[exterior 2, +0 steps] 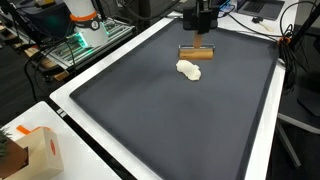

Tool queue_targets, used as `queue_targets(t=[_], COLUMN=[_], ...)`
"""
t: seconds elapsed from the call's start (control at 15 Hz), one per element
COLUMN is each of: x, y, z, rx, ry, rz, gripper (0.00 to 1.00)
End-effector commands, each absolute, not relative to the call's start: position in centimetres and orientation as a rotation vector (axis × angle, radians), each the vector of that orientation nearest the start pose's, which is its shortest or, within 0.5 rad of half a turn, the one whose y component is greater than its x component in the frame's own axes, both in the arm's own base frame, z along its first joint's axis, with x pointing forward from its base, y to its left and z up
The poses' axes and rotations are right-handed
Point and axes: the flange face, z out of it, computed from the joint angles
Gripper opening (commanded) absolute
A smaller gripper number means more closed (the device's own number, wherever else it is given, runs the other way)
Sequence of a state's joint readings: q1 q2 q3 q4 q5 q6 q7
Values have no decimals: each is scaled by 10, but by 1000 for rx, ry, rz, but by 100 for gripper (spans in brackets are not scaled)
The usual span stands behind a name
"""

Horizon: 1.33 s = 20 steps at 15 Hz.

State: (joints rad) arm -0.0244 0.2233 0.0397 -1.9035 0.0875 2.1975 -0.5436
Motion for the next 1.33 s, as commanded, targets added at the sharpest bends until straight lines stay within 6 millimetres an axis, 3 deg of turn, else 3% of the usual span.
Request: queue_targets(t=[0.0, 0.67, 1.27], x=[631, 642, 638], y=[14, 21, 35], z=[381, 356, 337], rx=[-3095, -3378, -3535], ry=[-505, 200, 499], rz=[-194, -192, -39], gripper=[19, 19, 19])
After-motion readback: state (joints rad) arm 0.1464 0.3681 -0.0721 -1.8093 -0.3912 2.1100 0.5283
